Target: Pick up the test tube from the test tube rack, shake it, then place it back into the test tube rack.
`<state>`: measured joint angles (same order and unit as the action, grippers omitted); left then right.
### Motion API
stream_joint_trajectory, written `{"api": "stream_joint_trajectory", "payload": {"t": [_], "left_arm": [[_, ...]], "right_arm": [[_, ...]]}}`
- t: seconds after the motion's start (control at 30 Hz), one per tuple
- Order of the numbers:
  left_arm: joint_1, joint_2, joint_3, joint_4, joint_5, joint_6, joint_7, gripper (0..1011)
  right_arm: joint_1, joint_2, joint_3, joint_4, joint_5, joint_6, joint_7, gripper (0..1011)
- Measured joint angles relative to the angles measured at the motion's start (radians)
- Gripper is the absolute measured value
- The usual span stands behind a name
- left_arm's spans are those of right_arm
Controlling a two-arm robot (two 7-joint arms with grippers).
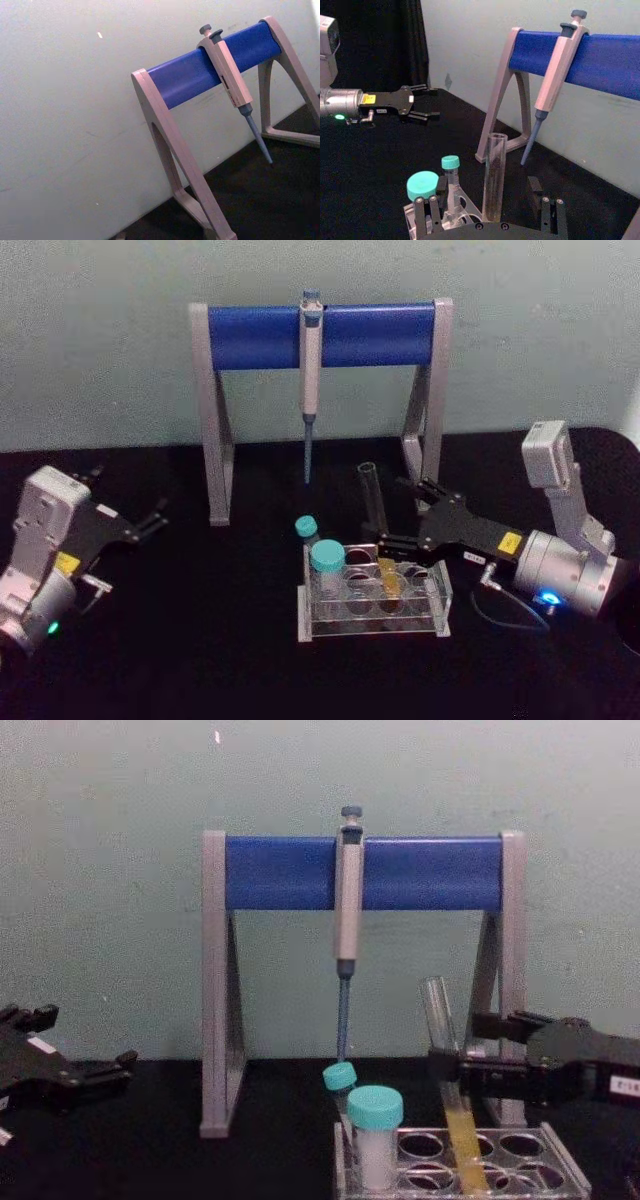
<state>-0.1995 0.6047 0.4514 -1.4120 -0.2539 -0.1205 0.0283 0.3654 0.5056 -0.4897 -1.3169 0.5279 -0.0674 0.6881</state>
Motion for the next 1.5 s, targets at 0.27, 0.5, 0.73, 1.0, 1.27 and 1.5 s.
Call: {"api": "stream_joint_trajectory", "payload": {"t": [0.27,0.5,0.73,1.0,1.27,1.5], "left_arm": [[0.000,0.000,0.000,0.000,0.000,0.000,0.000,1001],[0.000,0.000,0.000,0.000,0.000,0.000,0.000,1001],[0.000,0.000,0.000,0.000,0.000,0.000,0.000,1001],[0.000,0.000,0.000,0.000,0.000,0.000,0.000,1001],[0.000,0.000,0.000,0.000,0.000,0.000,0.000,1001],[0.000,0.000,0.000,0.000,0.000,0.000,0.000,1001]], "right_arm": [[-0.037,0.008,0.039,-0.051,0.015,-0.028,-0.038,1000],[-0.127,0.002,0.124,-0.170,-0.039,-0.019,-0.265,1000],[-0.175,-0.037,0.163,-0.231,-0.177,0.081,-0.539,1000],[-0.175,-0.082,0.163,-0.206,-0.279,0.216,-0.683,1000],[-0.161,-0.111,0.165,-0.151,-0.305,0.281,-0.690,1000],[-0.160,-0.113,0.168,-0.147,-0.306,0.285,-0.686,1000]]}}
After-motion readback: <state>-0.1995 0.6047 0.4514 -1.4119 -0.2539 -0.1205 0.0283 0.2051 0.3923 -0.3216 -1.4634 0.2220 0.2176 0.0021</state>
